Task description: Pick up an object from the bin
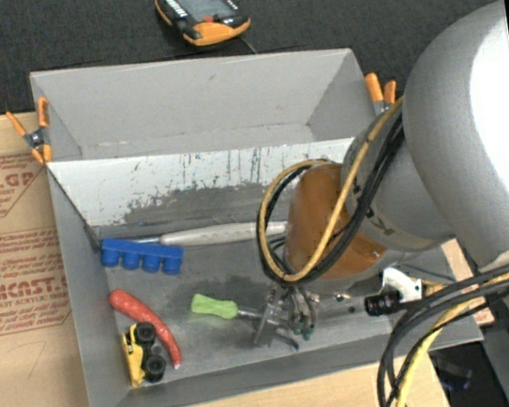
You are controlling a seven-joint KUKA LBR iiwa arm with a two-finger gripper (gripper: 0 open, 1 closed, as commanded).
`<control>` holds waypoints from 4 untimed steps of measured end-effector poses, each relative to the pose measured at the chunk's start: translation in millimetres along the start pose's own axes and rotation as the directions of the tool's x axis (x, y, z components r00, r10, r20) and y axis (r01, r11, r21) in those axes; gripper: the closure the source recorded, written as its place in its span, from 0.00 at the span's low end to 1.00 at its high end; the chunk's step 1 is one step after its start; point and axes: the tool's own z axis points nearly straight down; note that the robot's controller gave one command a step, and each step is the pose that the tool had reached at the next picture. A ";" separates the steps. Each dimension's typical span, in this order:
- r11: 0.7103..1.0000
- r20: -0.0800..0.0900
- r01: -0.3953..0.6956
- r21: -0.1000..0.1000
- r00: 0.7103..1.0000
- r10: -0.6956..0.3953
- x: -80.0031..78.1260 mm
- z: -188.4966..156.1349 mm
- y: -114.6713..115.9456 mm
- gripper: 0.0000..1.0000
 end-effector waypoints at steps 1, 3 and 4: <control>1.000 0.000 0.000 0.000 1.000 0.000 0.0 -0.1 0.0 1.00; 1.000 -0.002 0.002 0.000 1.000 -0.002 1.3 -16.5 0.4 1.00; 1.000 -0.001 0.003 -0.001 1.000 -0.003 1.6 -87.2 0.8 1.00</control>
Offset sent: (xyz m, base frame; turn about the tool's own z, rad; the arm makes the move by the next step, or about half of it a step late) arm 0.0001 0.0000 0.0179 -0.0002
